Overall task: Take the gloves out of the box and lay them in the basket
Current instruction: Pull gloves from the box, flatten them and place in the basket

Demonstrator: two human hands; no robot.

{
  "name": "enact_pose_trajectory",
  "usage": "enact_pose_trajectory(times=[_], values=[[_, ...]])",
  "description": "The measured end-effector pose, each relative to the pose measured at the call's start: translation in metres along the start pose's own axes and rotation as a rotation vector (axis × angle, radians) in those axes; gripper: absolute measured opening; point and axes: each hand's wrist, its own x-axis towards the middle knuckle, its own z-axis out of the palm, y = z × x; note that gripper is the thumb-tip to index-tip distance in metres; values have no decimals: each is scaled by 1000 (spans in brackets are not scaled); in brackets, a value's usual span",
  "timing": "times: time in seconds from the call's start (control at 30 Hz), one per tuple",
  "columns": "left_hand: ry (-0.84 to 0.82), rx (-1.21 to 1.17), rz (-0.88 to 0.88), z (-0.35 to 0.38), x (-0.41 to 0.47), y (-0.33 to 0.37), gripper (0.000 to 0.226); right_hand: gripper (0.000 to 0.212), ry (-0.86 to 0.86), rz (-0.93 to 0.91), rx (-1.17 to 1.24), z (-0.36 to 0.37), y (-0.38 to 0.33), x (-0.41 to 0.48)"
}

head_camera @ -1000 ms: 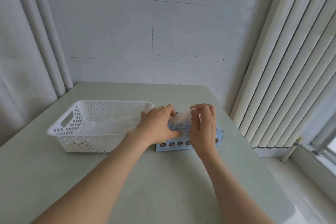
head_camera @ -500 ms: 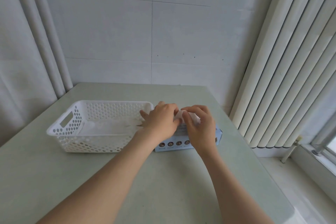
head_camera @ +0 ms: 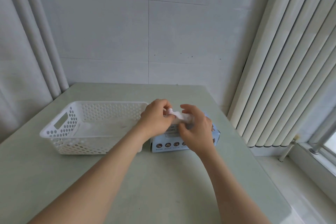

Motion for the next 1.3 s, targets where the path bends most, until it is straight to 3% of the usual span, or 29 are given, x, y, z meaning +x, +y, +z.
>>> enact_pose_trajectory(times=[0.2,0.4,0.53,0.67,0.77,1.0,1.13,1.3], values=[[78,-12,95,-5,2,-3,20,30,-24,-72,-244,7,8,-2],[118,-74,203,-4,0,1,23,44,-5,-93,-338,12,9,0],[2,-83,156,3,-4,7,24,34,72,-87,-121,12,14,0],[-99,-45,94,1,-6,6,46,23,96,25,127,7,8,1],[-151,102,157,1,-6,0,61,12,62,108,333,-4,-3,3],[-170,212,217,5,-4,-11,58,23,282,395,781,-24,0,9],[-201,299,241,10,-4,-8,54,20,285,365,843,-30,-7,10],[-244,433,208,13,-4,-6,57,17,299,198,799,-37,-26,11]])
